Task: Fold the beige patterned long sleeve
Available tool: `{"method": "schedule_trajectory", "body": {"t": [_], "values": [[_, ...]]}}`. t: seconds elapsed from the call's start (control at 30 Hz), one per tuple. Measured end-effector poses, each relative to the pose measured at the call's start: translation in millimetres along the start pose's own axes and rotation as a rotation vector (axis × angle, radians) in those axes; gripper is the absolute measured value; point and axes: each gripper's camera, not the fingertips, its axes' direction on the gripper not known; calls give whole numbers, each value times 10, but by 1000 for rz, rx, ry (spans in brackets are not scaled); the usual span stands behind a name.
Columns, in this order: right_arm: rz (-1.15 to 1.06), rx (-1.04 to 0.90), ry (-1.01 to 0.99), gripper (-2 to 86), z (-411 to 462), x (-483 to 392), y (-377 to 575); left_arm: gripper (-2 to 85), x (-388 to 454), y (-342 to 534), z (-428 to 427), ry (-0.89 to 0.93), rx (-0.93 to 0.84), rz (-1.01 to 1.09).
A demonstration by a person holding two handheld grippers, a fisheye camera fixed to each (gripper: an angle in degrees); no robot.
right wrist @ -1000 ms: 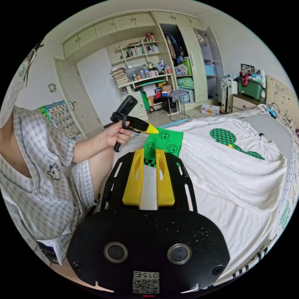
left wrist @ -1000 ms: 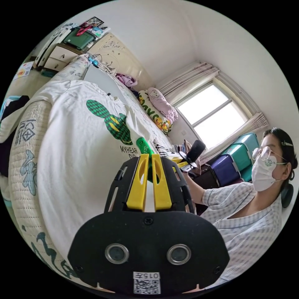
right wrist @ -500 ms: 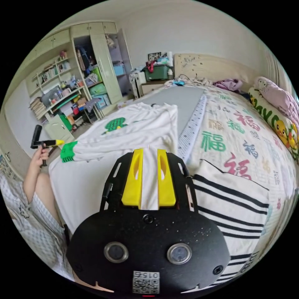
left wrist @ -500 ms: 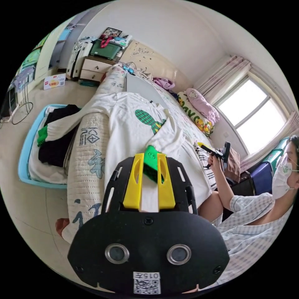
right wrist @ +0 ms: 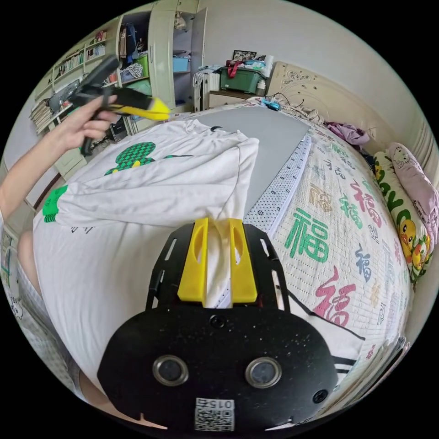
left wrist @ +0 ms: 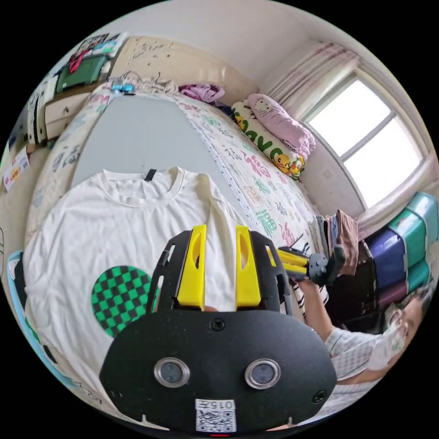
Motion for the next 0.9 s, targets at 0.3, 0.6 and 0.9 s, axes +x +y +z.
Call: {"method": "schedule_trajectory", "body": {"t": [0.3, 0.6, 0.9], "values": [[180, 62, -242, 22, -58, 789, 195, 38, -90, -846, 2019, -16, -68, -120], [198, -7, -82, 12, -92, 922, 250, 9, 602, -1131, 2593, -254, -63, 39], [252, 4, -127, 77, -212, 1116, 330, 66, 528, -667, 1985, -186, 29, -38]]}}
